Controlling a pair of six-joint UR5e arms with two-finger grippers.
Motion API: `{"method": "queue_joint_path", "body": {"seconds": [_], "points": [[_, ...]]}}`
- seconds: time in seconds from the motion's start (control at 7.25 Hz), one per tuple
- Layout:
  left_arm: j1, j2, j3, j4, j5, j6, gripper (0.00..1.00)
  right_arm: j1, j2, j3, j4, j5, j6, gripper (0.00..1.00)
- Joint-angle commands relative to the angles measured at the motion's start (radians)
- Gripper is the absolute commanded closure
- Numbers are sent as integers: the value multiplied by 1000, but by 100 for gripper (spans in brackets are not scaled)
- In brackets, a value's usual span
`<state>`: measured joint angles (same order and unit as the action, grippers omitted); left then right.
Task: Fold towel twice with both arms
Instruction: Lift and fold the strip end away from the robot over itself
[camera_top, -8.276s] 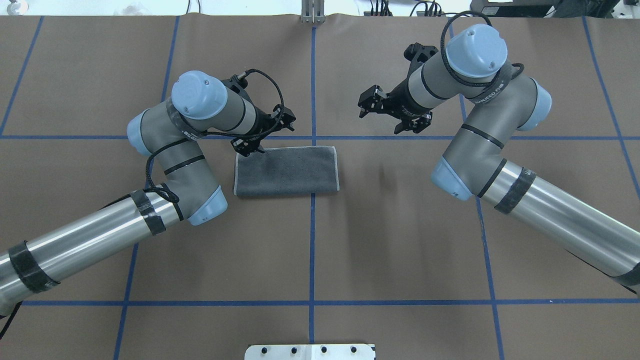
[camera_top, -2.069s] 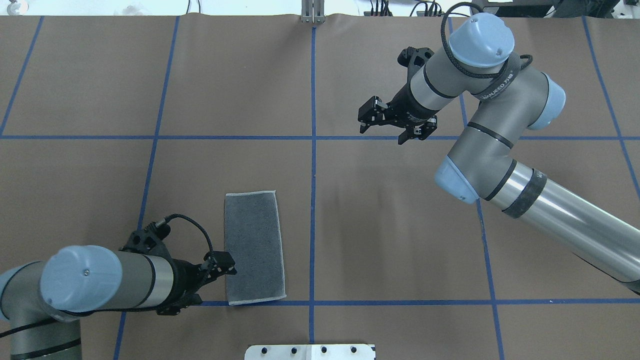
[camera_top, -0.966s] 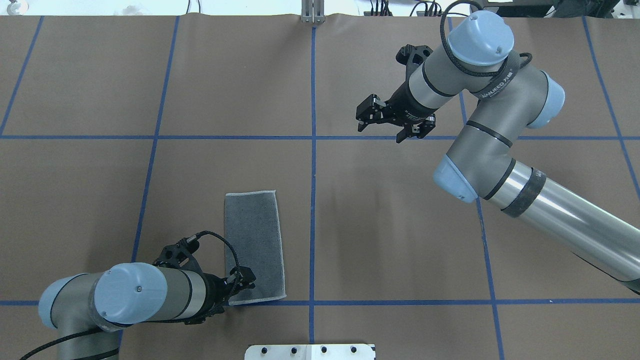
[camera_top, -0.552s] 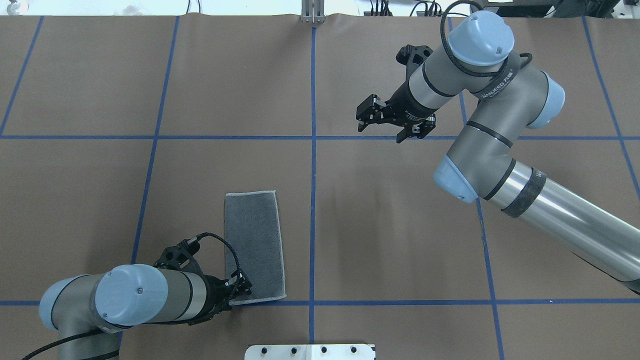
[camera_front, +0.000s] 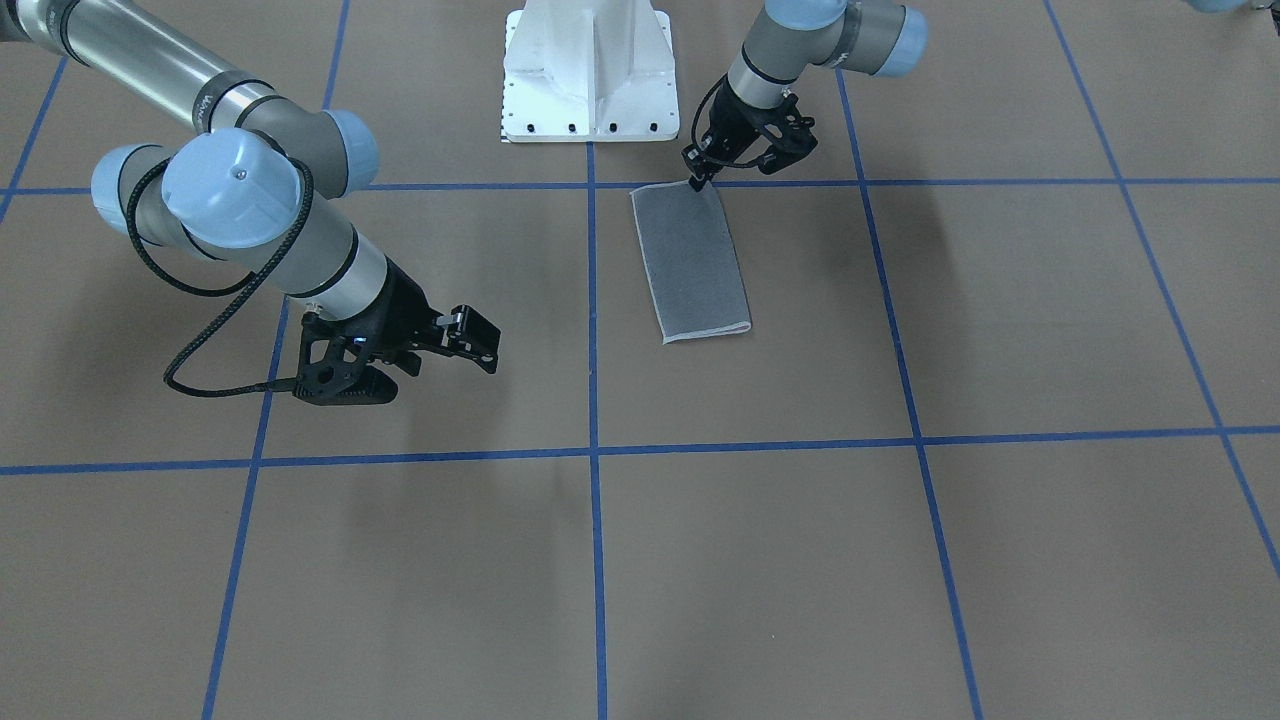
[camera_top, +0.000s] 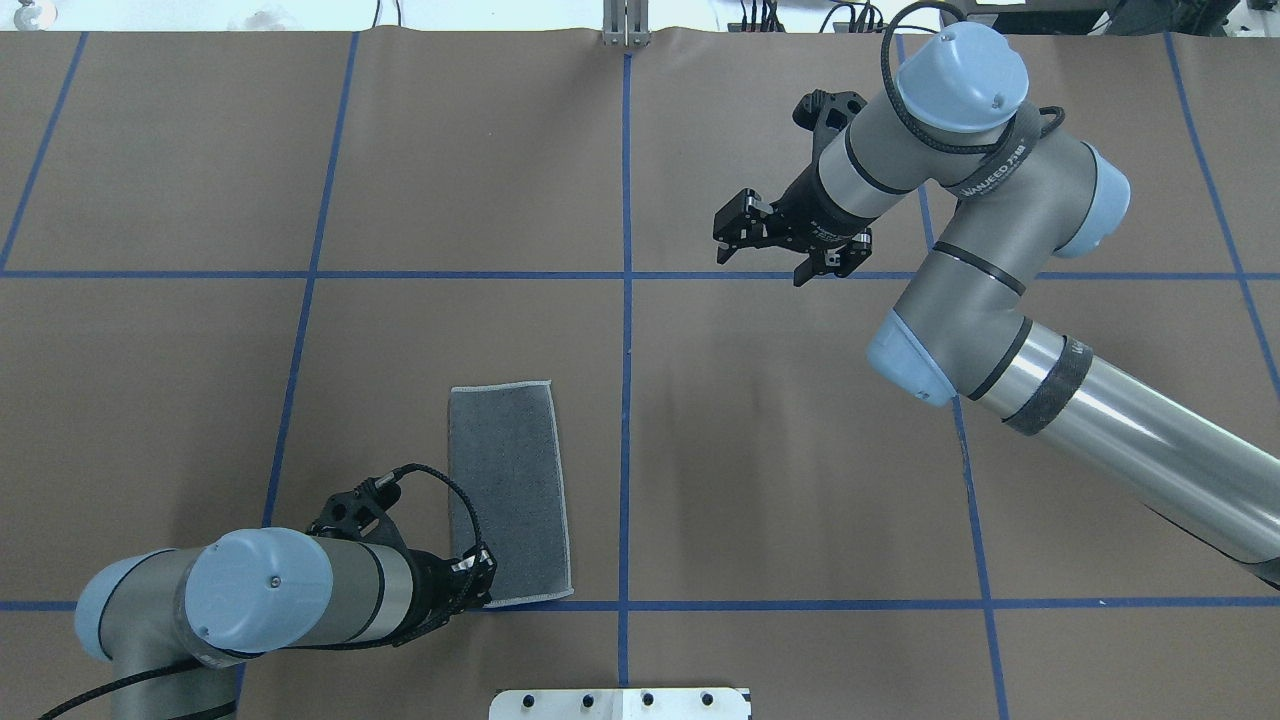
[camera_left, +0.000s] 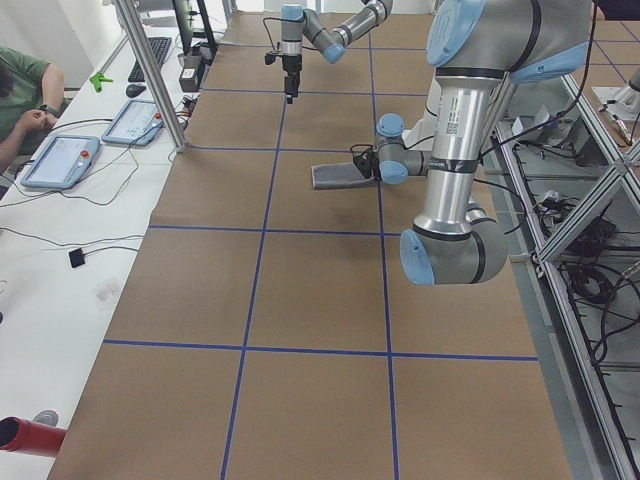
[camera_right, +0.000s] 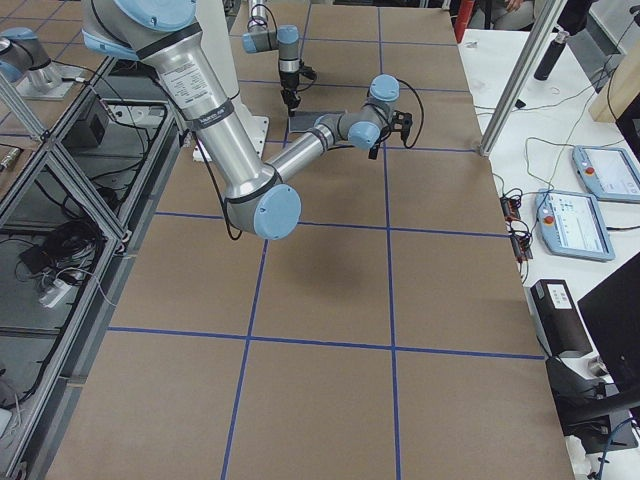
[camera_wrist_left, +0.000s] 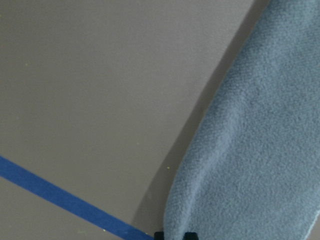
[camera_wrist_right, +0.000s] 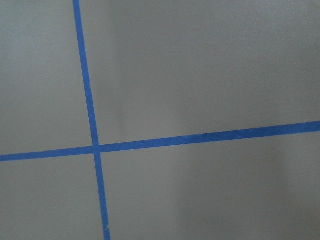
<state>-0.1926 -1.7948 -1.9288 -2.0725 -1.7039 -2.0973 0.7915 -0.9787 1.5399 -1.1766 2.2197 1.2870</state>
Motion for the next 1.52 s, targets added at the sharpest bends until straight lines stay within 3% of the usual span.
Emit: {"method": "queue_joint_path", "body": {"seconds": [0.0, 0.28, 0.69, 1.1, 1.38], "points": [[-1, -24, -31, 12, -6, -1, 100, -2, -2, -1, 0, 0, 0, 0], [-33, -67, -26, 23, -6, -1, 100, -5, 2, -1, 0, 0, 6, 0], [-215, -112, -6, 25, -17, 0, 100, -5, 5, -1, 0, 0, 9, 0], [-326, -177, 170, 9, -37, 3, 100, -8, 6, -4, 0, -3, 3, 0], [-329, -190, 238, -36, -37, 2, 100, -12, 8, -4, 0, -5, 8, 0]]}}
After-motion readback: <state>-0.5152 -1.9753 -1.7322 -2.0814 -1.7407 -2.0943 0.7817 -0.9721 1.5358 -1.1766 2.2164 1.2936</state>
